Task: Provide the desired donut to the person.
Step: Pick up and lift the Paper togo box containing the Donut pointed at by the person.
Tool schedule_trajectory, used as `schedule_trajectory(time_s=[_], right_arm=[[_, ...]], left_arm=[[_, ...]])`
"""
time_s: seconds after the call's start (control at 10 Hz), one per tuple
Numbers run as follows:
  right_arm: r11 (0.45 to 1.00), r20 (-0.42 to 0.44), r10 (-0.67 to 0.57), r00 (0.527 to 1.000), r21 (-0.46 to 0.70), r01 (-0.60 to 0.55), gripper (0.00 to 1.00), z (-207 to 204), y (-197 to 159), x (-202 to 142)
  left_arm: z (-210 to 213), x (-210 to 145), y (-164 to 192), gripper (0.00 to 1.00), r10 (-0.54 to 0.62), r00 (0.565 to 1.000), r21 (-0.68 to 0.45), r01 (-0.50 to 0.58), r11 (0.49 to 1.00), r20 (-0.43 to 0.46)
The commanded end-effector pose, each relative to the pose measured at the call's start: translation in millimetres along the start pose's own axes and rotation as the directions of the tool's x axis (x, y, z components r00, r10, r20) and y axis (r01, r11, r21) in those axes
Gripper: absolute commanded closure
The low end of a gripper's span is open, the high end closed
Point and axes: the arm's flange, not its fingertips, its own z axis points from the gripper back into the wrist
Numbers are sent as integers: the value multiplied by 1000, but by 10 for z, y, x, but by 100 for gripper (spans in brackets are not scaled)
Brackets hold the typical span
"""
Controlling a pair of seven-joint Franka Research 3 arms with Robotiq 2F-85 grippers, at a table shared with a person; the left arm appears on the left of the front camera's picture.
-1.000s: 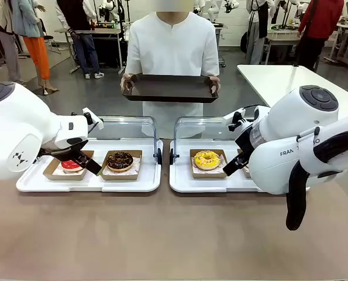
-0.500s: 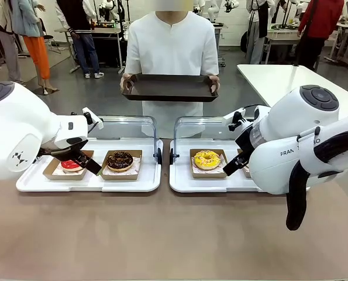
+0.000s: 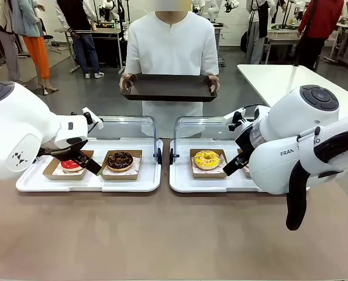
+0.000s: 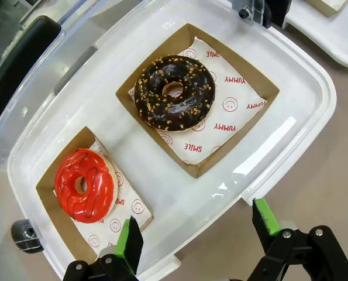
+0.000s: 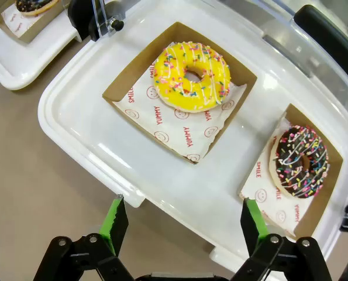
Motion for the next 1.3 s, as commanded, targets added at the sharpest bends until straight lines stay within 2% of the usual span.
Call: schedule_trajectory(time_s=[0.0, 0.5, 0.6, 0.7, 0.8, 1.0, 1.2], right_arm=[[1000, 0, 0, 1000, 0, 0, 0, 0, 1, 0], [1000, 0, 0, 1000, 0, 0, 0, 0, 0, 0], [999, -23, 14, 1000, 35, -14, 0, 102, 27, 6], [998, -66, 28, 997, 65, -24, 0, 304, 55, -10], [997, -121, 29, 992, 70, -20, 0, 554, 47, 12], [995, -210, -28, 977, 92, 48, 0, 1119, -69, 178], [994, -224, -68, 972, 66, 84, 0, 1637, -135, 328]], left_arm=[[0, -1, 0, 0, 0, 1000, 0, 0, 1000, 0], [0, 0, 0, 0, 0, 1000, 0, 0, 1000, 0], [127, 25, 58, 0, 0, 999, -19, 0, 1000, -36], [380, 47, 66, 0, -7, 999, -26, 6, 1000, -31], [662, 146, 109, 0, 19, 996, -4, -19, 1000, -88], [1192, 468, 280, 0, 14, 985, -48, -22, 999, -174], [1625, 678, 415, 0, 34, 977, -32, -42, 999, -210]])
